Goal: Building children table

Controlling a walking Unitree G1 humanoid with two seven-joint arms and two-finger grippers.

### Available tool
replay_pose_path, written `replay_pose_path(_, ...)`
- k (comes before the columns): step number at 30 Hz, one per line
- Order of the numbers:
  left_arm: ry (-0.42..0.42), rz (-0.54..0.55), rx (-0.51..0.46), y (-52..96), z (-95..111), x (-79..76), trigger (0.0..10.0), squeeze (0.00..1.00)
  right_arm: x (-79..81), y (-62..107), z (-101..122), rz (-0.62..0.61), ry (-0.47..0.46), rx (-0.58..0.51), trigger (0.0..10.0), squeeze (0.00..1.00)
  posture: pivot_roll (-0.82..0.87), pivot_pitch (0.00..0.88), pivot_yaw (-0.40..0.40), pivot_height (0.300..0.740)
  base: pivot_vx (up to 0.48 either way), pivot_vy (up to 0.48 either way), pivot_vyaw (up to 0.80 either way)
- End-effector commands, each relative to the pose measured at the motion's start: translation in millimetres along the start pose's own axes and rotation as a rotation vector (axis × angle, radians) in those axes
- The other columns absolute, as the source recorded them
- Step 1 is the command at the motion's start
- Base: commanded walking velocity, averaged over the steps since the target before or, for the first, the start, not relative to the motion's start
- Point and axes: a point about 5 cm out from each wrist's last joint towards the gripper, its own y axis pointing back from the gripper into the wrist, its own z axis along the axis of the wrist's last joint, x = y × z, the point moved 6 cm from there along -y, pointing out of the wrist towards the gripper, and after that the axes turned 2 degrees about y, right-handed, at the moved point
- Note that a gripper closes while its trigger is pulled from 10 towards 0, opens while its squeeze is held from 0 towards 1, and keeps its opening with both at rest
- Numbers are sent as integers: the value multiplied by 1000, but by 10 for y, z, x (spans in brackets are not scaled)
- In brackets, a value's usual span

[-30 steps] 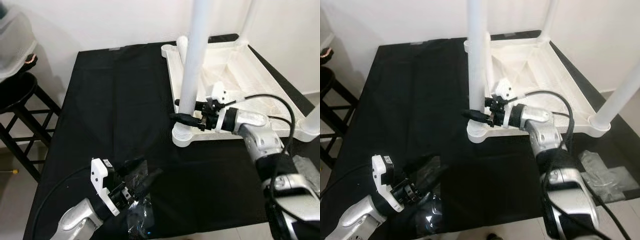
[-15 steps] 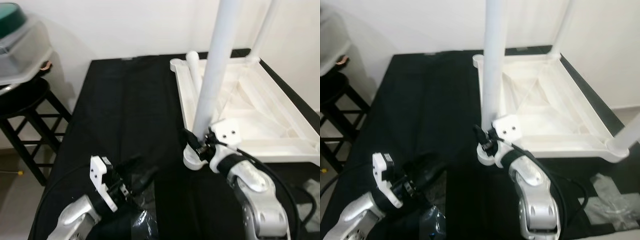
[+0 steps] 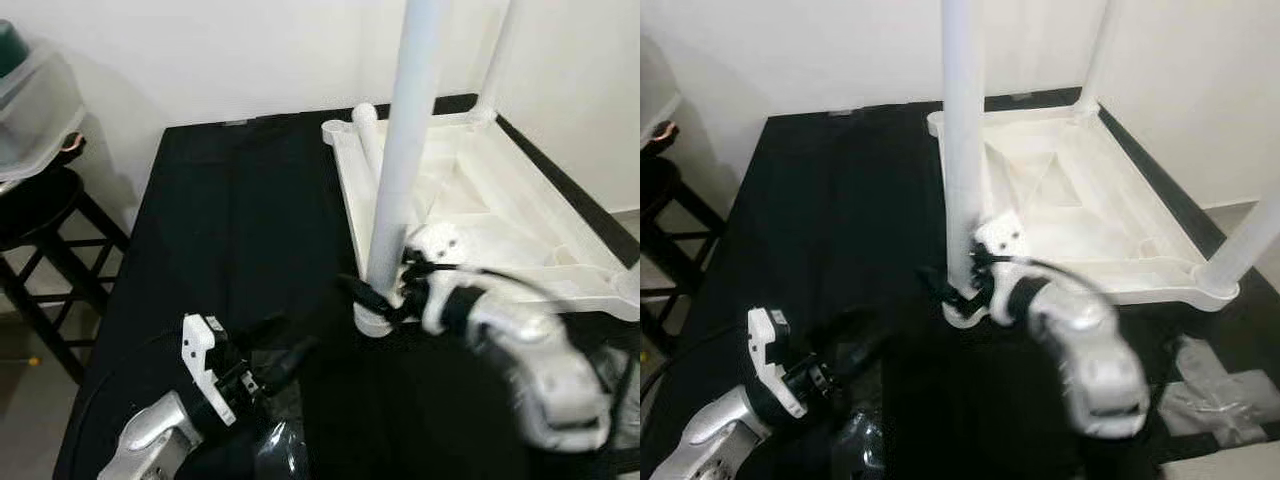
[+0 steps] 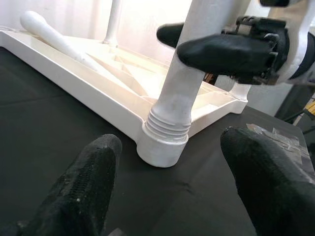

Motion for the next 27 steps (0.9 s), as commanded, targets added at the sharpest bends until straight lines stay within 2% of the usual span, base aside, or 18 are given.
replay_pose_path(1, 6, 1, 7, 4, -39, -5, 10000, 0, 95, -31, -59, 86, -9, 5, 10000, 0, 30, 148, 31, 740, 0, 0, 0)
replay_pose_path(3, 4, -3, 7, -7, -37, -12, 10000, 0, -48, -48, -35, 112, 45, 30, 10000, 0, 36, 152, 29, 740, 0, 0, 0)
replay_pose_path(10, 4, -3, 7, -7, -37, -12, 10000, 0, -48, -48, -35, 112, 45, 30, 10000, 0, 36, 152, 29, 740, 0, 0, 0)
replay_pose_path(12, 3, -5, 7, -11, -36, -15, 10000, 0, -90, -49, -25, 119, 60, 37, 10000, 0, 36, 152, 28, 740, 0, 0, 0)
replay_pose_path(13, -2, -7, 8, -22, -38, -27, 10000, 0, -266, -133, 32, 130, 83, 24, 667, 0, 55, 153, 18, 740, 0, 0, 0)
replay_pose_path(14, -2, -7, 8, -22, -38, -27, 10000, 0, -266, -133, 32, 130, 83, 24, 667, 0, 55, 153, 18, 740, 0, 0, 0)
replay_pose_path(15, -6, -9, 10, -28, -41, -38, 10000, 0, -359, -196, 53, 154, 87, 18, 0, 0, 58, 154, 16, 740, 0, 0, 0)
replay_pose_path(16, -9, -10, 11, -32, -43, -47, 10000, 0, -410, -236, 60, 187, 84, 10, 0, 0, 60, 156, 15, 740, 0, 0, 0)
replay_pose_path(19, -10, -11, 12, -32, -43, -52, 10000, 0, -428, -253, 58, 211, 78, 4, 0, 0, 60, 156, 16, 740, 0, 0, 0)
replay_pose_path(27, -11, -15, 15, -26, -41, -56, 10000, 0, -403, -110, -74, 212, 20, -13, 0, 0, 50, 165, 22, 740, 0, 0, 0)
